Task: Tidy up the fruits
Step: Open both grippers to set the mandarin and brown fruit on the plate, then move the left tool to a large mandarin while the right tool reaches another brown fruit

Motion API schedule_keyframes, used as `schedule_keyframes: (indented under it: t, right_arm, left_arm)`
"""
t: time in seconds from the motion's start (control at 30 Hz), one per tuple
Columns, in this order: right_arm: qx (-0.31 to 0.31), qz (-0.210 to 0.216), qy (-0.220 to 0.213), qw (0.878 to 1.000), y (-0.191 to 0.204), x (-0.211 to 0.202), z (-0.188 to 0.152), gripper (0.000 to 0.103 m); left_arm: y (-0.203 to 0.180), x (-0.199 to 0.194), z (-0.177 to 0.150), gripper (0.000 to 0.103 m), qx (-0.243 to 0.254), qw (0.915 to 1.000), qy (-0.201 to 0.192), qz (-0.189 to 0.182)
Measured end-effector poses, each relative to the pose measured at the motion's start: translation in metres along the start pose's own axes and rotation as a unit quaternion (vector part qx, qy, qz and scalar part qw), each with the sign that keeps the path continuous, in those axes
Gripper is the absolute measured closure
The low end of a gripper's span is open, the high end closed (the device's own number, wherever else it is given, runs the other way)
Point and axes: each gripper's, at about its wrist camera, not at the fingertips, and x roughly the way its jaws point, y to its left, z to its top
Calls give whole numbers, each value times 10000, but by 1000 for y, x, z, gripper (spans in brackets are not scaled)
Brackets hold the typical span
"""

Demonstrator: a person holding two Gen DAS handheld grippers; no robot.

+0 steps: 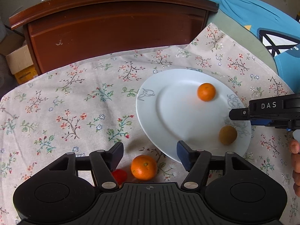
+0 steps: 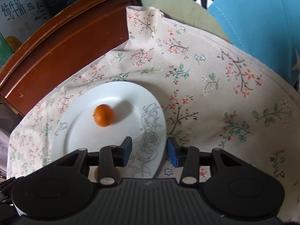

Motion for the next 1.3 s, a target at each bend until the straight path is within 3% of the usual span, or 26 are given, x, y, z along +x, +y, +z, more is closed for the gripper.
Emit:
schedule_keyframes:
  t: [0.47, 0.8, 1.03, 1.3]
  right_arm:
    - [-264, 172, 162, 9994, 14, 0, -7, 56]
    - [-476, 356, 294, 9978, 23, -5, -19, 56]
    - [-646, 431, 104, 9969, 27, -26, -27, 57]
    - [-860, 812, 104, 9929, 39, -50, -44, 57]
  left_arm:
    - [15, -13, -6, 37, -265, 9993, 91, 246]
    - [12, -35, -14, 38, 6, 9994, 34, 349]
    - [26, -71, -18, 34, -347, 9988, -161, 314]
    - [33, -94, -34, 32, -661, 9972, -107, 321]
